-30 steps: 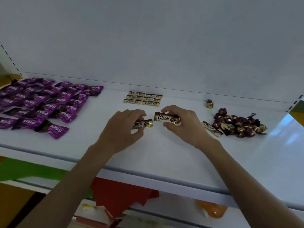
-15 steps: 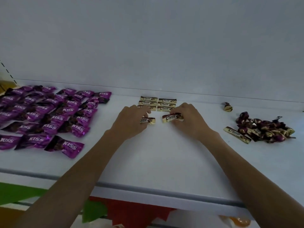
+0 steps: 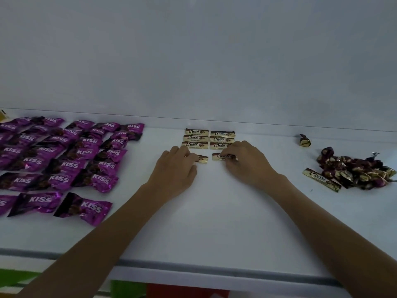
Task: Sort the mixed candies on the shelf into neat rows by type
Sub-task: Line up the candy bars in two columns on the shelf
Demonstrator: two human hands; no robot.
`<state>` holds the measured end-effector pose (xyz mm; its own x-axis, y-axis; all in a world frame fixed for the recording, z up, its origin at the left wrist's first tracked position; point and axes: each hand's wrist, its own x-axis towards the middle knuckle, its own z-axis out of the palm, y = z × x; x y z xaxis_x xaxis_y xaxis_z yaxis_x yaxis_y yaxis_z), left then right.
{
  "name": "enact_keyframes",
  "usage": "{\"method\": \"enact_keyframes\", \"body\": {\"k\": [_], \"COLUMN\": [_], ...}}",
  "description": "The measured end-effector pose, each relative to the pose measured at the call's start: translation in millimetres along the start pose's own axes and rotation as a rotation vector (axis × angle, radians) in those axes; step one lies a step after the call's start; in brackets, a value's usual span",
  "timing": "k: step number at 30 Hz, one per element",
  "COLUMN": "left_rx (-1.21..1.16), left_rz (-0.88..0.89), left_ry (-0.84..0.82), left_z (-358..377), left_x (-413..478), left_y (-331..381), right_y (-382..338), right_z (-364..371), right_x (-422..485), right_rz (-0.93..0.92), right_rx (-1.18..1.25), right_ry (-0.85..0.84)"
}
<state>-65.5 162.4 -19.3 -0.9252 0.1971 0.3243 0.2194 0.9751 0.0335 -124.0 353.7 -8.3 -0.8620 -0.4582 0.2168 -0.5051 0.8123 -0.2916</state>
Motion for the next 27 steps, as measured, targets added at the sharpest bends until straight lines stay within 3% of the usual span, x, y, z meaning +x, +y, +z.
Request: {"method": "enact_keyframes", "body": {"k": [8, 21, 27], "left_rx": [0.046, -0.046, -0.14], "left_rz": [-0.059, -0.049, 0.06], "left_ry": [-0.155, -0.058, 0.007], "left_z": [-1, -8, -12], "left_x": [13, 11, 26], "left_y": [2, 10, 61], "right_y": [-2, 6, 50], "right_z": [4, -1, -31], "right_x": [7, 6, -22], "right_rz": [0.004, 0.001, 0.108], "right_rx": [-0.034, -0.014, 0.01], "right_ry": [0.019, 0.086, 0.116]}}
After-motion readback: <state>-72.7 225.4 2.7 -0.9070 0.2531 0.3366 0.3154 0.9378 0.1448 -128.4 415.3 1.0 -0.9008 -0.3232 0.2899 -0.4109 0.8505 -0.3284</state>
